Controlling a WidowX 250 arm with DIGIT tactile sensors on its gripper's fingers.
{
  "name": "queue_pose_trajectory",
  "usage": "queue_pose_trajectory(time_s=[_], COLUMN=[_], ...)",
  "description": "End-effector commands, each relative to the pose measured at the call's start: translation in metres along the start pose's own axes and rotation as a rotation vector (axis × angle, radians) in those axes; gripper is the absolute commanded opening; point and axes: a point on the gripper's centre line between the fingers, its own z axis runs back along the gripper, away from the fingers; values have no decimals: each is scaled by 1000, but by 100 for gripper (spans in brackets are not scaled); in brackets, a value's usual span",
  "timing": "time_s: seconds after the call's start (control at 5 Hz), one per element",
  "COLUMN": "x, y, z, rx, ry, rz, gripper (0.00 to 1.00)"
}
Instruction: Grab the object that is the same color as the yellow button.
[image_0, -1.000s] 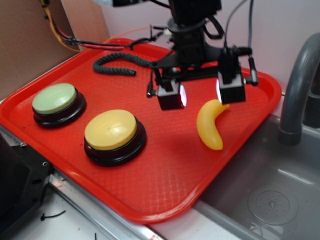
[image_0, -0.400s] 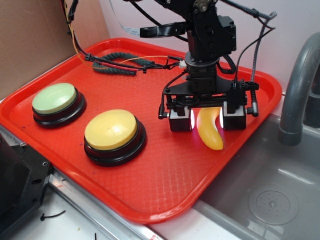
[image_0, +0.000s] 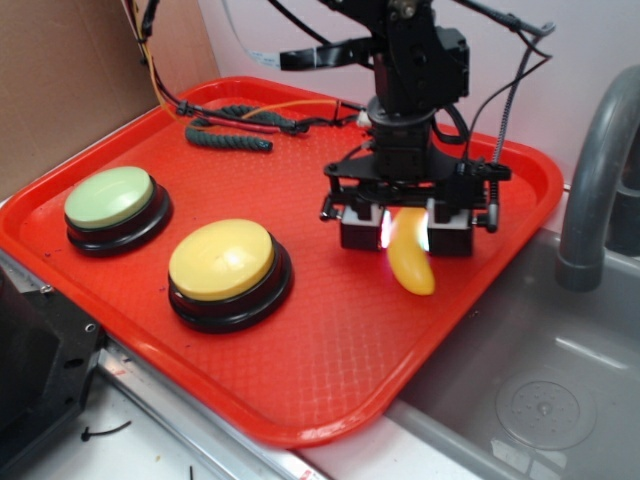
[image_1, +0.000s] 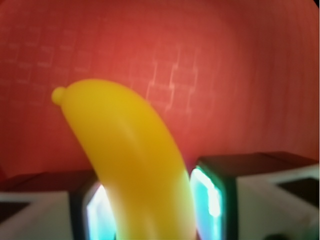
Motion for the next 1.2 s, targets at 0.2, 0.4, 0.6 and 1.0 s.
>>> queue_pose_trajectory(time_s=[0.2,0.4,0.6,1.0], x=[59,59,55,61], y=[71,90,99,93], z=[154,182,194,181], rx=[-186,-168,-169,-111], ry=[-53,-79,-112,-85], rz=[-336,-367,-367,-416], gripper=[0,0,0,0])
